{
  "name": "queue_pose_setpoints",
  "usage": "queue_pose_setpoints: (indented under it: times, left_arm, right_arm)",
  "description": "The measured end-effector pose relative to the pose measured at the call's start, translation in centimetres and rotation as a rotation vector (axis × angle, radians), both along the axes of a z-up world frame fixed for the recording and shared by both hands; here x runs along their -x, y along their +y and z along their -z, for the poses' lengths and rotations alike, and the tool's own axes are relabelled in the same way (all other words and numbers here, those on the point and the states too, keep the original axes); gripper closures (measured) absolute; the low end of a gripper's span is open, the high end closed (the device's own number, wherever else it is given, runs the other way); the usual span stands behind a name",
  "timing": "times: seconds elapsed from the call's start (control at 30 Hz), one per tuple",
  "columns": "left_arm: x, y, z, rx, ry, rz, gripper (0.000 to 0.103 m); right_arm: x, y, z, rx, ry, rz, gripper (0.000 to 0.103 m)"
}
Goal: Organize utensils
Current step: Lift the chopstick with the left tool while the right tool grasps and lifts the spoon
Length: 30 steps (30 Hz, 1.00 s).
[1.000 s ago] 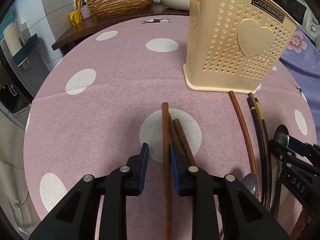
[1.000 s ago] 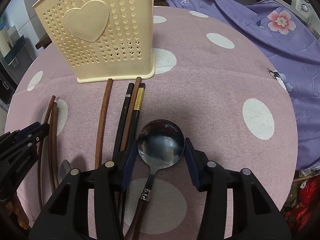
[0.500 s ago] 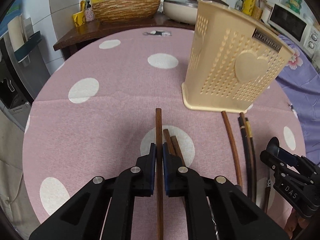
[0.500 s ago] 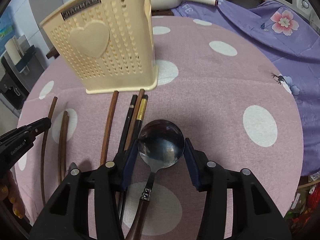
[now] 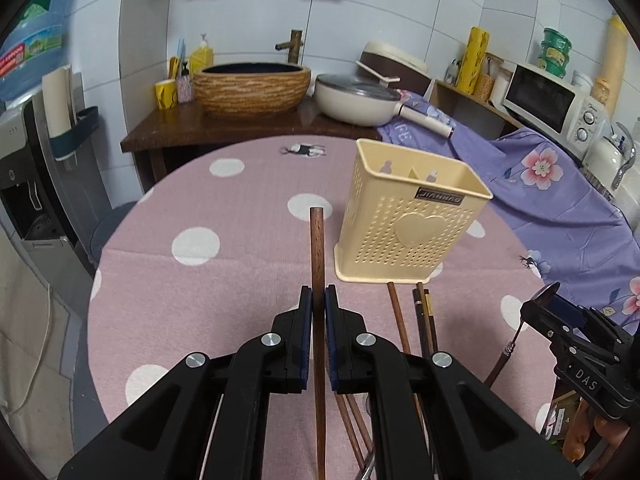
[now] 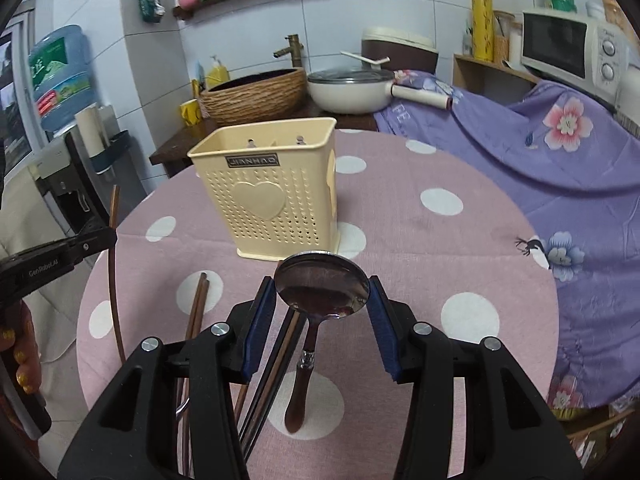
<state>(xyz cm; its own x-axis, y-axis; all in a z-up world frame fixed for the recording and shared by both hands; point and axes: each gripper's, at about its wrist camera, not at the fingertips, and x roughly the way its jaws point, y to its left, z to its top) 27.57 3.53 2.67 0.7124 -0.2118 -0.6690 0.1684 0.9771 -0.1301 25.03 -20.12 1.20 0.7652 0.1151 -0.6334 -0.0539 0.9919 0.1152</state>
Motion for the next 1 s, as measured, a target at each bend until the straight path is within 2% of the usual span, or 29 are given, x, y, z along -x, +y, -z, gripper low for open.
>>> queue_pose_setpoints:
  times: [0.27, 0.77, 1.0]
  left_arm:
    - [2.0, 0.2, -1.4, -0.016, -0.063, -0.017, 0.096]
    - [3.0, 0.9, -3.3, 0.027, -0.104, -0.011, 0.096]
    - [2.7, 0.4, -4.6, 0.035, -0.129, -0.004, 0.096]
  right_arm:
    - [2.0, 0.8, -1.3, 0.043, -0.051, -0.024, 0.056]
    - [2.4, 0.5, -2.4, 0.020, -0.064, -0.040, 0.056]
    - [1.9, 1.1, -3.9, 0.022, -0.082, -0.067, 0.056]
